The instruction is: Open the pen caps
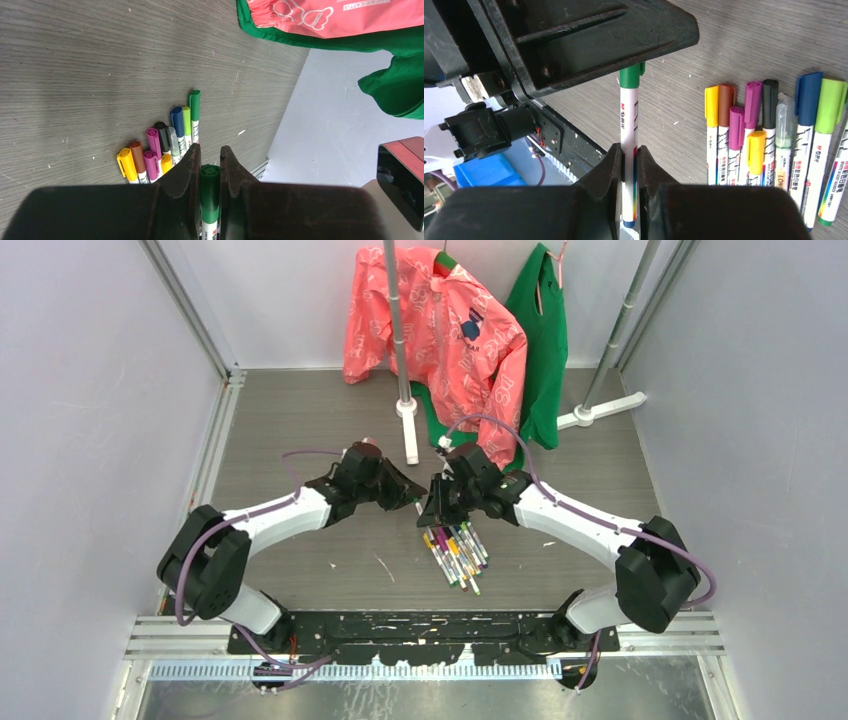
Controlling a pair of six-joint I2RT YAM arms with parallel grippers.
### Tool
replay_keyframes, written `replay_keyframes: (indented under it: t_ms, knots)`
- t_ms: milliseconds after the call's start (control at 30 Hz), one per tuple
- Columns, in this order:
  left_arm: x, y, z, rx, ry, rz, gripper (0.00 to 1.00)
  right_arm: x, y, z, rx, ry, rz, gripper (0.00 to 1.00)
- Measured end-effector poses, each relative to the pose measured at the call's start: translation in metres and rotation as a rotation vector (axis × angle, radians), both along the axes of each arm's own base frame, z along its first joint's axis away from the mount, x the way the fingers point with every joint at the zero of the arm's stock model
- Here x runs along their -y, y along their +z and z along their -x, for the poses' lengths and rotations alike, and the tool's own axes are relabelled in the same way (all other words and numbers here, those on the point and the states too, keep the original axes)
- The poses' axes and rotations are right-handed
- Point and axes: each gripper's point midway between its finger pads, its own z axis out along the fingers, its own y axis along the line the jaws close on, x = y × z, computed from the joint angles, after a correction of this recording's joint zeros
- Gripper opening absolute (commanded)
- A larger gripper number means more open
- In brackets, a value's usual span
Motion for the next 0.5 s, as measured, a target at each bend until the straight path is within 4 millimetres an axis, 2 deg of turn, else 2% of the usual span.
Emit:
replay_keyframes:
  t_ms: [300,500]
  knots:
    - [0.000,-0.006,-0.007,-0.051,-0.030,0.063,0.00,0.003,-0.008,-0.005,0.092,-0.040,-0.029,0.01]
    - [0.000,-0.021,-0.013,-0.098,-0.035,0.086,0.00,0.003,-0.018,-0.010,0.144,-0.081,-0.005,0.01]
